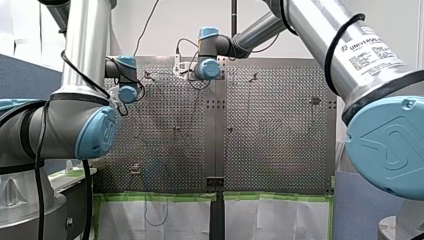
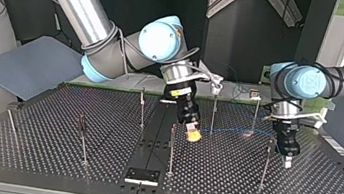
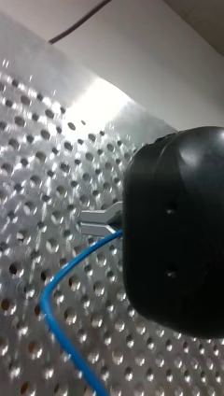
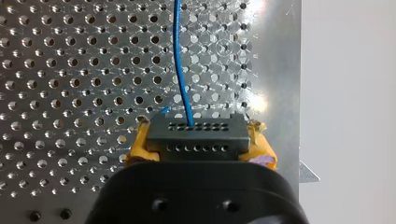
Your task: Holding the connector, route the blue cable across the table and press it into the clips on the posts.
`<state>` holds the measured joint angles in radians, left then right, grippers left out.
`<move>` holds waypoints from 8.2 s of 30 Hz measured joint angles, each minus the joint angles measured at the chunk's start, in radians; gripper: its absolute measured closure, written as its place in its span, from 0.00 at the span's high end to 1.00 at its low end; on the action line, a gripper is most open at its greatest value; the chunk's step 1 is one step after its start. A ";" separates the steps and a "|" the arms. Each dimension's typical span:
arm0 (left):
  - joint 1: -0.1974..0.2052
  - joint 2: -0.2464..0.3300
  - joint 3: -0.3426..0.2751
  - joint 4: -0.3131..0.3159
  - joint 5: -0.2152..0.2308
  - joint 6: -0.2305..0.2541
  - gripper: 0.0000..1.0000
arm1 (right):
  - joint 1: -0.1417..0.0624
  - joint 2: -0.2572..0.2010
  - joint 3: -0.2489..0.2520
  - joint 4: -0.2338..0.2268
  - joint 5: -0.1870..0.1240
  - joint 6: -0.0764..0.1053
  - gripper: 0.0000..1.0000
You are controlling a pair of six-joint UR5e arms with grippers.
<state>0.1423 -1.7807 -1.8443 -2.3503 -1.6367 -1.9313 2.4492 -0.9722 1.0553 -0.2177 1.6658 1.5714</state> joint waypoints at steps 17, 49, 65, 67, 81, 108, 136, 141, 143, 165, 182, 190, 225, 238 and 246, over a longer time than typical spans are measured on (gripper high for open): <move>0.004 -0.007 0.000 -0.002 0.008 -0.021 0.00 | -0.002 0.000 -0.108 0.070 0.019 -0.008 0.00; 0.025 -0.007 -0.037 -0.090 -0.078 -0.055 0.00 | -0.005 0.001 -0.155 0.144 0.085 -0.076 0.00; 0.001 0.127 -0.156 -0.086 -0.078 -0.192 1.00 | 0.051 0.046 -0.125 0.161 0.144 -0.069 0.00; -0.002 0.129 -0.157 -0.105 -0.076 -0.194 1.00 | 0.055 0.057 -0.124 0.163 0.148 -0.067 0.00; -0.027 0.194 -0.196 -0.245 -0.073 -0.157 1.00 | 0.050 0.089 -0.119 0.164 0.154 -0.041 0.00; -0.101 0.388 -0.229 -0.410 0.066 0.040 1.00 | 0.023 0.095 -0.119 0.156 0.106 -0.037 0.00; -0.168 0.237 -0.001 -0.402 0.024 0.220 1.00 | 0.023 0.097 -0.120 0.156 0.105 -0.037 0.00; -0.180 0.184 0.033 -0.416 0.004 0.246 1.00 | 0.023 0.098 -0.120 0.156 0.105 -0.037 0.00; -0.185 0.172 0.042 -0.415 -0.001 0.251 1.00 | 0.023 0.098 -0.120 0.156 0.105 -0.037 0.00; -0.196 0.163 0.053 -0.414 0.003 0.188 0.00 | 0.025 0.100 -0.120 0.159 0.105 -0.037 0.00; -0.221 0.163 -0.074 -0.365 -0.079 0.240 0.00 | 0.026 0.100 -0.089 0.164 0.108 -0.023 0.00; -0.237 0.161 -0.151 -0.330 -0.103 0.242 0.00 | 0.025 0.100 -0.041 0.165 0.106 -0.022 0.00; -0.260 -0.008 -0.302 -0.176 -0.155 0.216 0.00 | 0.037 0.100 0.126 0.198 0.111 -0.031 0.00; -0.255 -0.045 -0.313 -0.090 -0.099 0.203 0.00 | 0.033 0.101 0.172 0.163 0.109 -0.019 0.00; -0.248 -0.064 -0.295 -0.064 -0.080 0.205 0.00 | 0.019 0.103 0.189 0.117 0.104 -0.006 0.00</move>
<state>-0.1055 -1.8447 -2.1395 -2.4138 -1.7166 -1.7260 2.4686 -0.8690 1.2444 -0.1007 1.7693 1.5658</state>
